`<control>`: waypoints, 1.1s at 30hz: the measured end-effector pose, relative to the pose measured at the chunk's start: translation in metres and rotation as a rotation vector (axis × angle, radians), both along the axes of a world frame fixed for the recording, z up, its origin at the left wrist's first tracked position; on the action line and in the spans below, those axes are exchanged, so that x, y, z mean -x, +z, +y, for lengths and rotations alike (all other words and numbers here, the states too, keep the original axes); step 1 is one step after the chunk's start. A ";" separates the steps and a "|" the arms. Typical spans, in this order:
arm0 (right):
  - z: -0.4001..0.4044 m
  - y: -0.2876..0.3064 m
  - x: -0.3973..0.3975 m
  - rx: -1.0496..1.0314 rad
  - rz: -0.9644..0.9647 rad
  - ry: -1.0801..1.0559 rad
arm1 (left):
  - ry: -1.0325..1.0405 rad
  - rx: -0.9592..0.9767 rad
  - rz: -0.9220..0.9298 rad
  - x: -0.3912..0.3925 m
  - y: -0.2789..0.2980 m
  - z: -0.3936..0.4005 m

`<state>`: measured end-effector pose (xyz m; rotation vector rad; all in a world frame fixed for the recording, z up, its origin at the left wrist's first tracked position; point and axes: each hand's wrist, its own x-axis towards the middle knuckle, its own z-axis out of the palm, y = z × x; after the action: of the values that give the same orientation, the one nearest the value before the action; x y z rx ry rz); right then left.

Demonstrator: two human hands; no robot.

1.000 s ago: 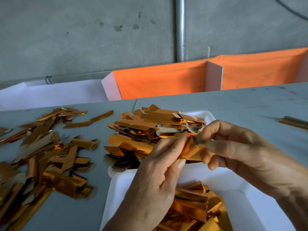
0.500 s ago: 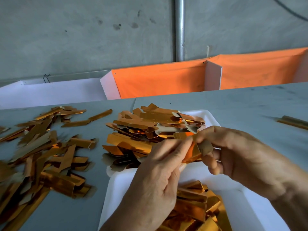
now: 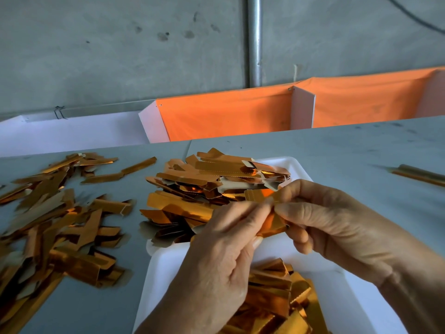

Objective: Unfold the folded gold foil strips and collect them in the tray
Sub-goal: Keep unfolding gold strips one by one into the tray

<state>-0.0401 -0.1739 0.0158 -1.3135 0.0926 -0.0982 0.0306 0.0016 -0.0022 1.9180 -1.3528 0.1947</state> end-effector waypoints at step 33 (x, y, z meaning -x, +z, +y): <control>-0.005 -0.005 0.000 -0.019 0.009 0.047 | -0.011 0.035 0.079 0.001 0.004 0.006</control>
<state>-0.0399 -0.1785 0.0112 -1.2964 0.0702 -0.0507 0.0294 0.0074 0.0022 1.8692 -1.2987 0.1348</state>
